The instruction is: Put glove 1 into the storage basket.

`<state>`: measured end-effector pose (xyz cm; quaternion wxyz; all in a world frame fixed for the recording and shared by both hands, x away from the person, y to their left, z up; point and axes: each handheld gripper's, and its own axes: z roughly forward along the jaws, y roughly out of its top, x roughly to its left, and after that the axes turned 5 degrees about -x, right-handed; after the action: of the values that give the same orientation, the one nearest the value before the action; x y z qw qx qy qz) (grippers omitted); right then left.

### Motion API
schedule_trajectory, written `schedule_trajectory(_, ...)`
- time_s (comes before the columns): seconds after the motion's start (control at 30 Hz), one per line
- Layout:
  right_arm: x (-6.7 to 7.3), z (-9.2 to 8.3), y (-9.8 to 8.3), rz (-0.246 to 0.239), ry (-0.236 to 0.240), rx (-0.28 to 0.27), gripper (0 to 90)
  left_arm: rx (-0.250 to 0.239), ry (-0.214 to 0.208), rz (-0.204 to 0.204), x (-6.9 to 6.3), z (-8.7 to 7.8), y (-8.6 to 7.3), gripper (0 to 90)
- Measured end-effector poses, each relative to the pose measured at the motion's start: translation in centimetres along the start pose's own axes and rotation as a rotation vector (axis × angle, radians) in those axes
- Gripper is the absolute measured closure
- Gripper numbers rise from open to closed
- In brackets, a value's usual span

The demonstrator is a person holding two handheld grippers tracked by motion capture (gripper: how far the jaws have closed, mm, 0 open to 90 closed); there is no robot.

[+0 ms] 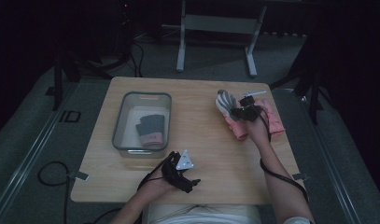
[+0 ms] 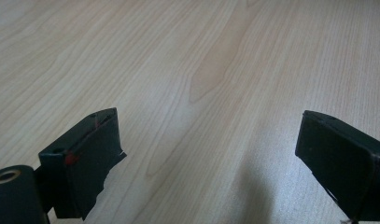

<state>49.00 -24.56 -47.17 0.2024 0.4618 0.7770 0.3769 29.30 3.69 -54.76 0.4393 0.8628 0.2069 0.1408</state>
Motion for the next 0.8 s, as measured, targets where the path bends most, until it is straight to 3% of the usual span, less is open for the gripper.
schedule_trajectory(0.17,3.0,-4.4,-0.5,0.082,-0.015,-0.052,88.5,-0.008,0.007,0.009,0.0,-0.3,0.1,6.5)
schedule_trajectory(0.27,4.6,-6.1,-1.4,0.121,-0.027,-0.06,88.6,-0.011,0.01,0.011,0.1,-0.4,0.1,6.5)
schedule_trajectory(0.37,5.4,-6.8,-2.0,0.13,-0.043,-0.065,88.6,-0.018,0.014,0.009,0.2,-0.4,0.1,6.5)
schedule_trajectory(0.4,6.2,-7.5,-2.8,0.169,-0.035,-0.063,88.6,-0.019,0.015,0.01,0.2,-0.4,0.1,6.5)
schedule_trajectory(0.63,7.5,-7.2,-5.1,0.224,-0.045,-0.048,88.6,-0.019,0.008,0.023,-0.2,-0.2,0.1,6.5)
schedule_trajectory(0.7,7.6,-5.9,-6.0,0.251,-0.041,-0.025,88.6,-0.019,0.004,0.027,-0.3,0.0,0.0,6.5)
schedule_trajectory(0.8,7.7,-5.0,-6.4,0.253,-0.045,-0.011,88.6,-0.008,-0.02,0.031,-0.6,0.1,-0.1,6.5)
